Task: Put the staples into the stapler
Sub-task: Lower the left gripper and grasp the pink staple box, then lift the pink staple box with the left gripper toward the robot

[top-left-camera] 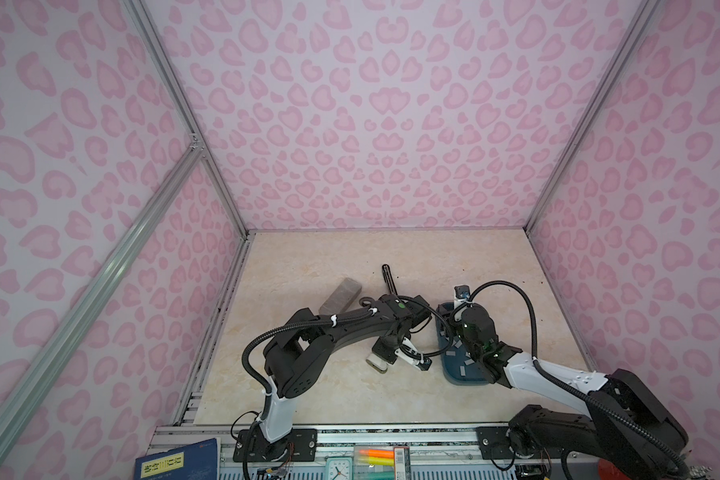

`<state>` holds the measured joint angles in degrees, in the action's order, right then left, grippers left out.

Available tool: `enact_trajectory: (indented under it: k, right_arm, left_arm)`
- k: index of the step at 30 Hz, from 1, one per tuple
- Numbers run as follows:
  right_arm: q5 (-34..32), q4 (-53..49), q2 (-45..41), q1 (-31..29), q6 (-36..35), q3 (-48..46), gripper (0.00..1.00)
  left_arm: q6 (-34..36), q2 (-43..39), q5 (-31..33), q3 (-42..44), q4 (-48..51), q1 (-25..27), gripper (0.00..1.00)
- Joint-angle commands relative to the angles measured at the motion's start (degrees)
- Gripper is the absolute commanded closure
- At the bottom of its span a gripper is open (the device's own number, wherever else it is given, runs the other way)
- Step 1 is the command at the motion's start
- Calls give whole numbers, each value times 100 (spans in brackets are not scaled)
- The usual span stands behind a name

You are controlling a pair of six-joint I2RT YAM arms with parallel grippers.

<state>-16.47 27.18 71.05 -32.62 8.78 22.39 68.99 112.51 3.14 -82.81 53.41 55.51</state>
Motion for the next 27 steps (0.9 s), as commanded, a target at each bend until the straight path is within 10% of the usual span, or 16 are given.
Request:
enact_trajectory:
  k: [1, 13, 27]
  right_arm:
    - [-41, 25, 15, -11, -34, 46, 31]
    - [-71, 24, 6, -21, -34, 37, 31]
    - [-198, 174, -155, -18, 3, -114, 30]
  left_arm:
    - [-9, 60, -138, -68, 191, 0, 57]
    - [-68, 143, -168, -201, 327, -37, 97]
    - [-1700, -1205, 934, -787, -1254, -582, 97]
